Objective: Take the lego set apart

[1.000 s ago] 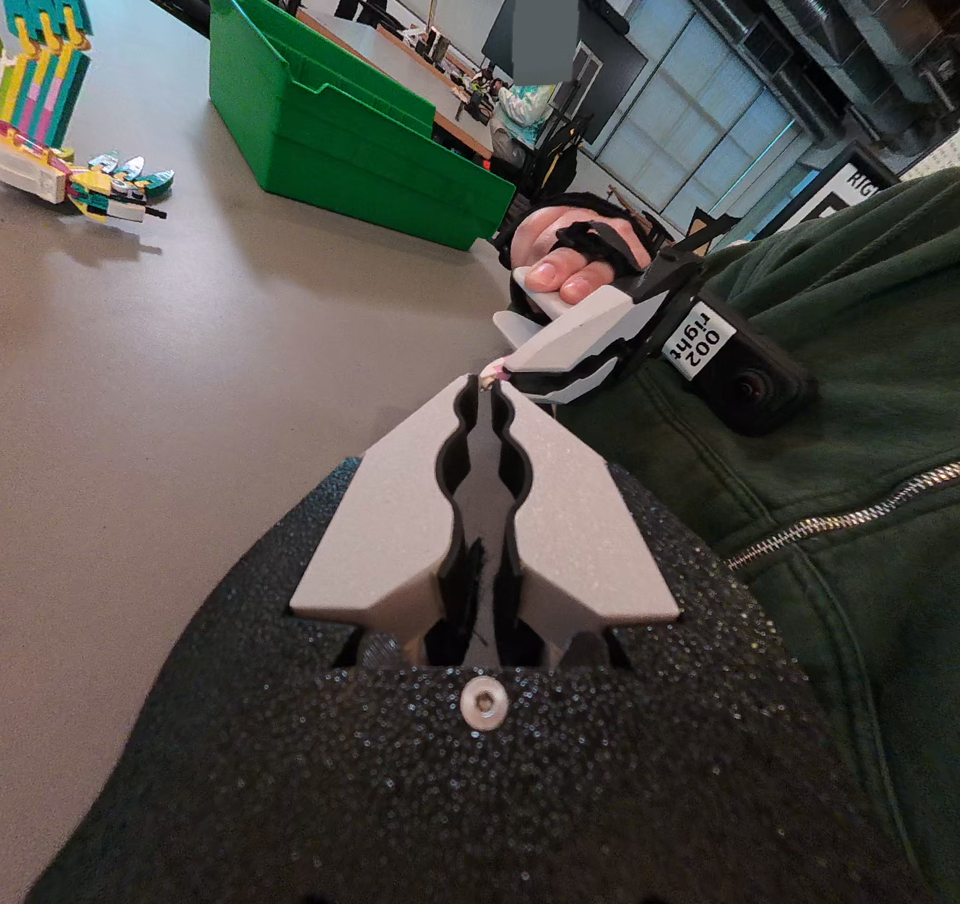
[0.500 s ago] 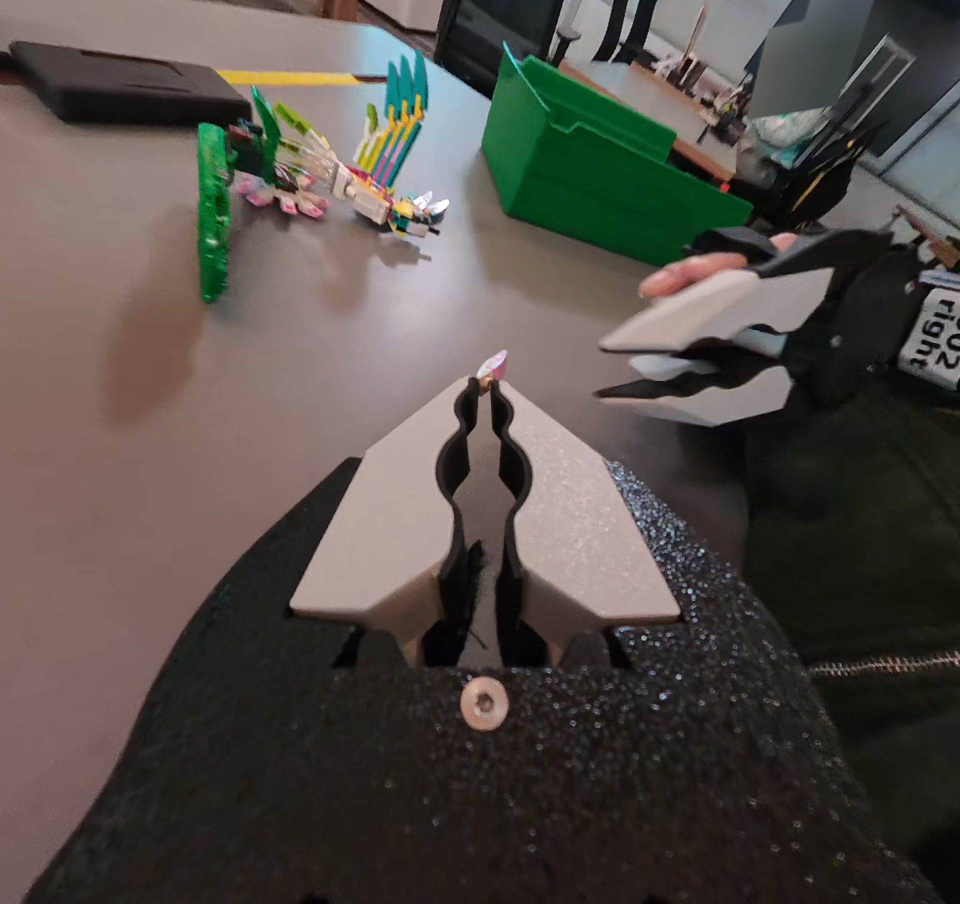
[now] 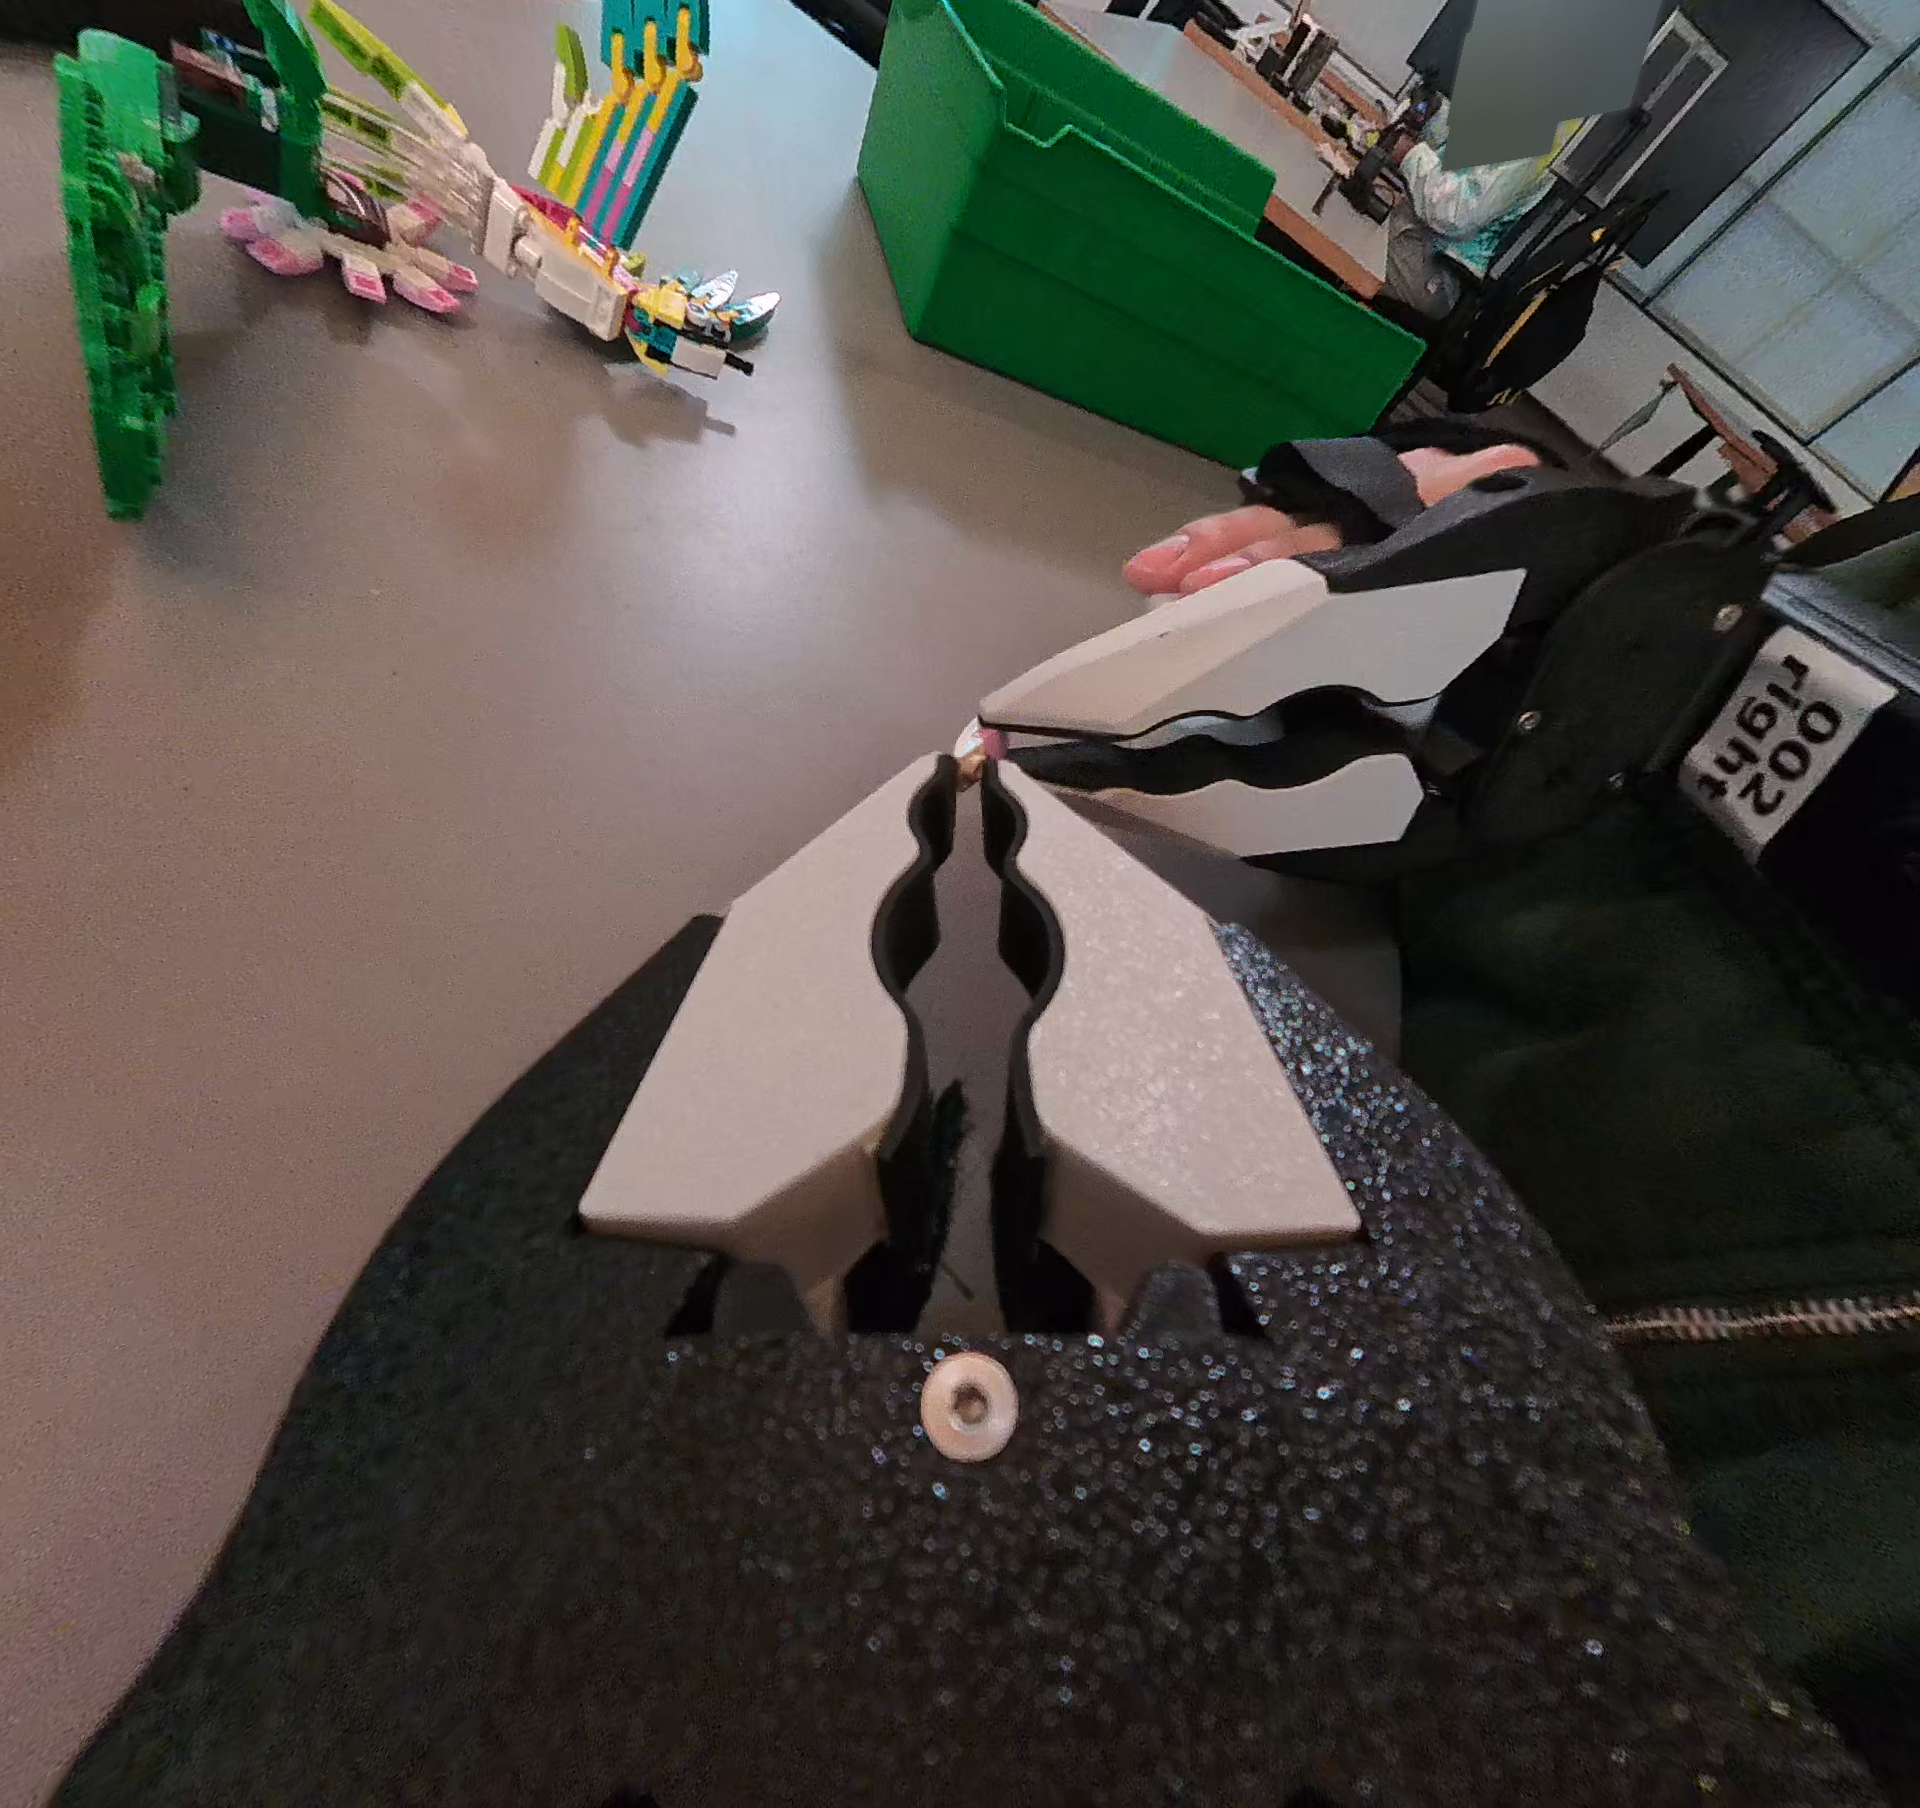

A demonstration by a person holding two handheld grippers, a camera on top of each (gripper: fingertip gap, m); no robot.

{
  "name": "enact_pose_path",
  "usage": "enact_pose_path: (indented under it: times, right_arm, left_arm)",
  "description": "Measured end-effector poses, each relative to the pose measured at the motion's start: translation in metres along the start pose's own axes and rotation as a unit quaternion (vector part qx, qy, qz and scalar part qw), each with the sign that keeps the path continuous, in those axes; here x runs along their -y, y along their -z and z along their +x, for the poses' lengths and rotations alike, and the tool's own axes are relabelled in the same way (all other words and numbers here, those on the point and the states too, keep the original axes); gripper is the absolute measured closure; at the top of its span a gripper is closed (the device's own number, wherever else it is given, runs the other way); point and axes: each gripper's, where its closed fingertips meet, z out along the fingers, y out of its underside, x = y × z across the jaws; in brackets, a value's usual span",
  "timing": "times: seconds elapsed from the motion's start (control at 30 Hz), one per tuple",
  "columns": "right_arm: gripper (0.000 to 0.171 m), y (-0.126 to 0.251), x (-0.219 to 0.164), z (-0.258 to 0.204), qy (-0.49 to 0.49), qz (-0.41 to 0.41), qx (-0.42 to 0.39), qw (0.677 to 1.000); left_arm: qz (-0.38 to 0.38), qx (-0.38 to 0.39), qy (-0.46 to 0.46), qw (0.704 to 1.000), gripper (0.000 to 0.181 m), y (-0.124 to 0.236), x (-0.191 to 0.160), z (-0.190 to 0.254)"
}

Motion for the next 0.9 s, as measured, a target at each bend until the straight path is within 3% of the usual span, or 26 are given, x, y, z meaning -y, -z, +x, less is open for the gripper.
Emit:
enact_pose_path:
  times: [0.03,0.13,0.27,0.37,0.43,0.53,0.63,0.77,0.9]
  right_arm:
    - [0.166,0.002,0.002,0.001,-0.007,0.006,0.002,1.000]
    - [0.166,0.013,0.011,0.009,-0.077,0.059,0.013,0.995]
    - [0.167,0.019,0.013,0.011,-0.049,0.084,0.000,0.995]
    - [0.167,0.024,0.013,0.016,-0.175,0.131,0.034,0.975]
    - [0.167,0.027,0.012,0.025,-0.337,0.179,0.080,0.921]
    - [0.166,0.037,0.012,0.043,-0.565,0.262,0.173,0.763]
    - [0.166,0.042,0.013,0.048,-0.661,0.304,0.228,0.647]
    - [0.166,0.046,0.018,0.050,-0.706,0.334,0.266,0.565]
    - [0.167,0.047,0.019,0.048,-0.710,0.338,0.273,0.554]
  left_arm:
    - [0.003,-0.011,0.004,1.000,0.178,0.001,0.001,0.003]
    - [0.026,-0.057,0.006,0.998,0.179,0.006,0.008,0.014]
    - [0.020,-0.061,-0.004,0.998,0.178,0.001,0.007,0.018]
    - [0.033,-0.069,-0.013,0.997,0.178,0.000,0.010,0.021]
    - [0.085,-0.087,-0.017,0.992,0.177,0.004,0.023,0.026]
    - [0.141,-0.133,0.045,0.980,0.154,0.012,0.038,0.029]
    - [0.155,-0.169,0.063,0.971,0.158,0.013,0.040,0.036]
    - [0.169,-0.198,0.057,0.964,0.164,0.010,0.044,0.049]
    - [0.182,-0.202,0.058,0.961,0.175,0.010,0.046,0.051]
